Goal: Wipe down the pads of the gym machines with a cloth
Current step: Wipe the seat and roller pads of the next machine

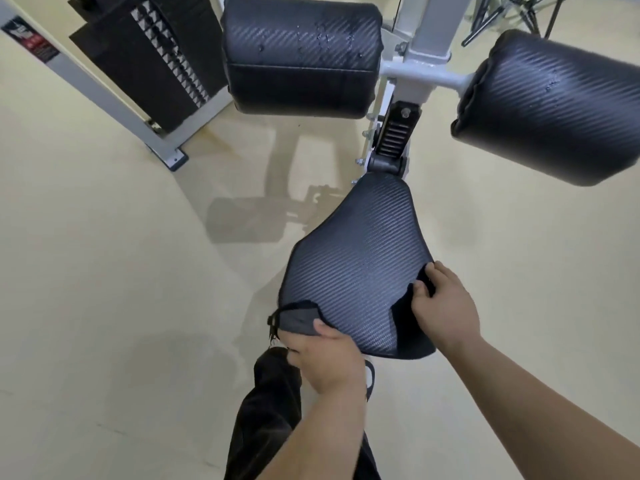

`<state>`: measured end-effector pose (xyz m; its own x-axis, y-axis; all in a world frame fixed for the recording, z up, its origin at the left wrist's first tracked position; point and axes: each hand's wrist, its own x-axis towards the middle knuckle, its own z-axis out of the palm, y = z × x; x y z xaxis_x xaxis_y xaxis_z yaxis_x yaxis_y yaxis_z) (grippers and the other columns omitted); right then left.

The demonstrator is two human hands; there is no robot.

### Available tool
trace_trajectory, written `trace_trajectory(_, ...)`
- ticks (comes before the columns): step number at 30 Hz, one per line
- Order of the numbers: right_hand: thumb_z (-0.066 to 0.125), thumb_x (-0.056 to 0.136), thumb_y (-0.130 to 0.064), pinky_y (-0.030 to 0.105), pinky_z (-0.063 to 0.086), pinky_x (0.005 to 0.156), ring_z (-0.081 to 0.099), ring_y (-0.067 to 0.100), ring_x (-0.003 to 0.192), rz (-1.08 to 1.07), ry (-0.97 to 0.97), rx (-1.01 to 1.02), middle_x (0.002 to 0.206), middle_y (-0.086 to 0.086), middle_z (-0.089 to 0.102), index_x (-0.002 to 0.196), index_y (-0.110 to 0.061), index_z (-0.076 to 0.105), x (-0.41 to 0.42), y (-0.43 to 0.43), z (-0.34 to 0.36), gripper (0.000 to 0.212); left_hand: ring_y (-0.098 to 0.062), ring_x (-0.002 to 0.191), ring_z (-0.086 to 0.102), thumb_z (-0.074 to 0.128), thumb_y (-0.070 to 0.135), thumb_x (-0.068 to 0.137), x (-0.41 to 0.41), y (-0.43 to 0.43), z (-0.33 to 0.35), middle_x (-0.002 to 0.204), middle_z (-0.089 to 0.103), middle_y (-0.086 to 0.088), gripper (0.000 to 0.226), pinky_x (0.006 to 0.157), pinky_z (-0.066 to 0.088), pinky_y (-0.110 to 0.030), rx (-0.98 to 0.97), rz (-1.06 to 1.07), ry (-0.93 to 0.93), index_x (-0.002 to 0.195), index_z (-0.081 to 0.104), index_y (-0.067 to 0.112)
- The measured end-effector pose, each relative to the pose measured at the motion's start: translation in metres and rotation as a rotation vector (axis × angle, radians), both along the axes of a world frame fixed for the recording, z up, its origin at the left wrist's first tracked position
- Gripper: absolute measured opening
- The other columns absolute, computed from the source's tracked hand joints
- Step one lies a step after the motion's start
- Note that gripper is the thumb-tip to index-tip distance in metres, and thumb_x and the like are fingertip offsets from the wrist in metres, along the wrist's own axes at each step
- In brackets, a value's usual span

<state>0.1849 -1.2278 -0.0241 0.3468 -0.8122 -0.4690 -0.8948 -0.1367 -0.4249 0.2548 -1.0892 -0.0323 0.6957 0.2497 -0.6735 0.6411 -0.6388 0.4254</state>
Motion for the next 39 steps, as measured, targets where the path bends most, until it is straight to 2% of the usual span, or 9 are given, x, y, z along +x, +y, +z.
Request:
trace_trajectory(3, 0.048, 0.099, -0.011, 0.034, 0.042, 0.082, 0.056, 0.026, 0.108, 0.018, -0.093, 0.142, 0.109, -0.007, 0.053, 0.101, -0.013, 0.056, -0.01, -0.004, 0.007, 0.009, -0.041, 0.098, 0.057, 0.049, 0.022, 0.105, -0.05, -0.029, 0.015, 0.133, 0.05, -0.032, 0.062, 0.083, 0.045, -0.041, -0.12, 0.155, 0.137, 0.154, 0.017, 0.003)
trace_trajectory(6, 0.05, 0.103, -0.012, 0.035, 0.043, 0.111, 0.057, 0.018, 0.122, -0.345, -0.248, 0.432, 0.13, -0.008, 0.064, 0.12, -0.013, 0.07, -0.022, -0.009, 0.033, 0.026, -0.04, 0.122, 0.057, 0.048, 0.021, 0.107, -0.088, -0.054, 0.034, 0.139, 0.052, -0.029, 0.05, 0.094, 0.041, -0.035, -0.164, 0.186, 0.332, 0.143, 0.028, -0.006)
trace_trajectory(8, 0.056, 0.1, -0.022, 0.048, 0.051, 0.108, 0.065, 0.03, 0.112, -0.48, -0.257, 0.438, 0.116, 0.005, 0.073, 0.106, -0.011, 0.075, -0.039, -0.014, 0.048, 0.022, -0.034, 0.126, 0.054, 0.048, 0.026, 0.108, -0.094, -0.061, 0.047, 0.142, 0.053, -0.021, 0.049, 0.098, 0.038, -0.033, -0.181, 0.147, 0.388, 0.143, 0.033, -0.005)
trace_trajectory(12, 0.06, 0.097, -0.05, 0.044, 0.058, 0.082, 0.072, 0.028, 0.096, -0.498, -0.281, 0.471, 0.102, 0.007, 0.076, 0.097, -0.019, 0.075, -0.068, -0.015, 0.086, 0.035, -0.016, 0.107, 0.062, 0.053, 0.038, 0.103, -0.082, -0.062, 0.087, 0.125, 0.063, 0.006, 0.03, 0.101, 0.049, -0.037, -0.416, -0.236, 0.337, 0.132, 0.045, 0.032)
trace_trajectory(15, 0.053, 0.092, -0.074, 0.044, 0.054, 0.099, 0.072, 0.02, 0.111, -0.582, -0.468, 0.84, 0.118, 0.0, 0.077, 0.117, -0.029, 0.076, -0.072, -0.013, 0.096, 0.056, -0.006, 0.118, 0.061, 0.06, 0.039, 0.091, -0.068, -0.074, 0.107, 0.126, 0.062, 0.017, 0.048, 0.104, 0.052, -0.04, -0.608, -0.689, 0.327, 0.133, 0.042, 0.055)
trace_trajectory(22, 0.048, 0.089, -0.07, 0.041, 0.06, 0.088, 0.074, 0.031, 0.11, -1.02, -0.832, 1.074, 0.122, 0.016, 0.075, 0.116, -0.013, 0.08, -0.085, -0.016, 0.098, 0.071, -0.015, 0.111, 0.064, 0.049, 0.015, 0.084, -0.006, -0.097, 0.104, 0.117, 0.069, 0.008, 0.063, 0.106, 0.048, -0.037, -0.533, -1.319, 0.685, 0.133, 0.055, 0.054)
trace_trajectory(28, 0.064, 0.09, -0.012, 0.037, 0.058, 0.072, 0.074, 0.027, 0.084, -0.862, -0.371, 0.568, 0.096, 0.009, 0.079, 0.103, -0.011, 0.073, -0.087, -0.021, 0.061, 0.016, -0.027, 0.136, 0.049, 0.048, 0.017, 0.091, 0.019, -0.126, 0.067, 0.15, 0.051, -0.001, 0.063, 0.114, 0.042, -0.045, -0.152, -1.828, 0.222, 0.152, 0.043, 0.033)
trace_trajectory(32, 0.065, 0.083, -0.028, 0.039, 0.059, 0.073, 0.071, 0.025, 0.084, -0.708, -0.182, 0.42, 0.093, 0.004, 0.073, 0.116, -0.02, 0.053, -0.09, -0.033, 0.045, 0.037, -0.043, 0.156, 0.003, 0.064, 0.05, 0.094, 0.065, -0.146, 0.044, 0.171, -0.001, -0.018, 0.1, 0.121, 0.018, -0.066, 0.528, -2.019, -0.081, 0.163, 0.004, 0.012)
trace_trajectory(39, 0.056, 0.096, -0.051, 0.049, 0.058, 0.089, 0.068, 0.024, 0.099, -0.713, -0.284, 0.363, 0.112, -0.007, 0.068, 0.132, -0.044, 0.039, -0.044, 0.022, 0.002, 0.04, -0.034, 0.158, -0.011, 0.056, 0.087, 0.076, 0.105, -0.128, 0.008, 0.171, -0.021, -0.001, 0.121, 0.119, 0.029, -0.064, 0.408, -2.003, -0.13, 0.161, -0.014, 0.037)
